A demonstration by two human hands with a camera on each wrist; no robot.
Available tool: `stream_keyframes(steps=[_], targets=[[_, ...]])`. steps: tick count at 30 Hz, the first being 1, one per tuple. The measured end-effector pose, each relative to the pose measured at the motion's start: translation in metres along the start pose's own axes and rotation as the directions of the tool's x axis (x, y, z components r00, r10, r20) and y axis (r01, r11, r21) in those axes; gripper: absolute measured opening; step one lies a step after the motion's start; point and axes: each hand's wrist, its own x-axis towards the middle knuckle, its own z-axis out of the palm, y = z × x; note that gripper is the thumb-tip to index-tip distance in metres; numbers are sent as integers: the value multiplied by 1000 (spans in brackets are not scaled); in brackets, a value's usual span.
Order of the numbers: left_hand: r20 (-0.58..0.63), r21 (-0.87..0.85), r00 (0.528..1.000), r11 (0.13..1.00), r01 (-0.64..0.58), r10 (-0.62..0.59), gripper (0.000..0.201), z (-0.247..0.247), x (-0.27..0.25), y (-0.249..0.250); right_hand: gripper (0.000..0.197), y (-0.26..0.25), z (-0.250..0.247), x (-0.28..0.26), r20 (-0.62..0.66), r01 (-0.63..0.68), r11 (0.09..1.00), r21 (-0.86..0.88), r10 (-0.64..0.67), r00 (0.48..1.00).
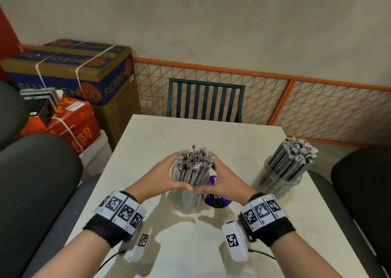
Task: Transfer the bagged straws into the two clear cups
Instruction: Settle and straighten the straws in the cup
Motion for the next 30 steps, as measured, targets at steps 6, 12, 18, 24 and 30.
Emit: stream_keyframes(steps=[6, 12, 18, 24, 30], targets=[[-35, -41, 998, 998, 51, -53, 78, 7, -2, -6, 93, 1, 8, 1, 19, -53, 998, 29, 53, 998], [-101, -60, 992, 996, 71, -77, 66, 21, 5, -8, 95, 0, 18, 15, -39, -48, 987, 156, 55, 998], [-162, -40, 986, 999, 35, -41, 57, 9, 9, 3, 72, -10, 5, 13, -150, 0, 994, 111, 17, 988], [-54, -57, 998, 998, 26, -29, 57, 4, -3, 5, 79, -5, 5, -1, -87, -47, 998, -39, 43, 995], [-54, -104, 995, 992, 77, -83, 75, 17, -4, 3, 81, 0, 15, 1, -114, -74, 984, -162, 56, 992]])
